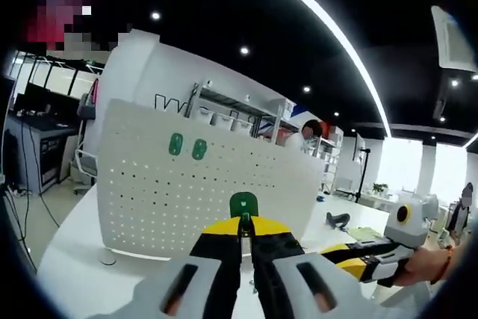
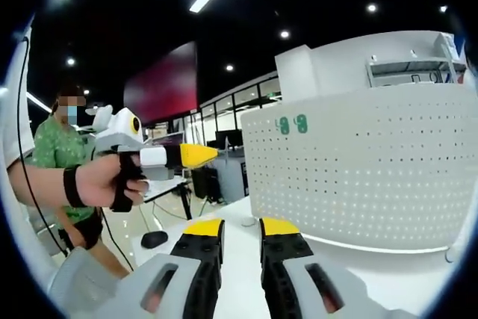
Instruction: Insert the hook assembly into the mounting plate slot until the hook locks in place.
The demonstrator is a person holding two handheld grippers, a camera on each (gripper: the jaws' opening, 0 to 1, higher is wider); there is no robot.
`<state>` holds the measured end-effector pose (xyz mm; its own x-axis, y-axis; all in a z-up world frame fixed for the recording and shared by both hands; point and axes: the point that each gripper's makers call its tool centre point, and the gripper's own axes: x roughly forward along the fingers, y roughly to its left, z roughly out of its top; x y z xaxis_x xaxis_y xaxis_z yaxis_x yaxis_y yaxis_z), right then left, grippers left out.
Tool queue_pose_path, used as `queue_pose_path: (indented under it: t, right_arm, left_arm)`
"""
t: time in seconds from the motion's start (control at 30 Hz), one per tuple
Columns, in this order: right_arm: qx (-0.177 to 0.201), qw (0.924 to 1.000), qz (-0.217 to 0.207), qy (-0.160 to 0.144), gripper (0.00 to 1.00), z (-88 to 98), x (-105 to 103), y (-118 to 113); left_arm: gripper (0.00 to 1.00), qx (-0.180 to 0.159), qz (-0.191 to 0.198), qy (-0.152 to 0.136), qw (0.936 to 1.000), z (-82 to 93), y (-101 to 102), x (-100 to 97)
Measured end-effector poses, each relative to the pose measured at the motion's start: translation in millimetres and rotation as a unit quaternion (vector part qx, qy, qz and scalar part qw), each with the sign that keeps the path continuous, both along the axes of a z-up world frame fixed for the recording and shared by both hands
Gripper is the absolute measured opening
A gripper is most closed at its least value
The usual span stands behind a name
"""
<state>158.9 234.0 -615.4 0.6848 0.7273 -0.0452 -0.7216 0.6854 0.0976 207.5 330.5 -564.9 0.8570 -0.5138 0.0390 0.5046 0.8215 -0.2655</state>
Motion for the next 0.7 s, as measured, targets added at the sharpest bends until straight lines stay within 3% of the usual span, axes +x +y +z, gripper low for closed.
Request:
queue_pose_path:
  t: [0.7]
  right_arm:
    - [-0.001,0.9999,-0.012,0.01,0.18,-7.7,4,-10]
  left_arm:
    - [0.03,0.035,0.066,-0.027,0.9968,17.3,33,43.7]
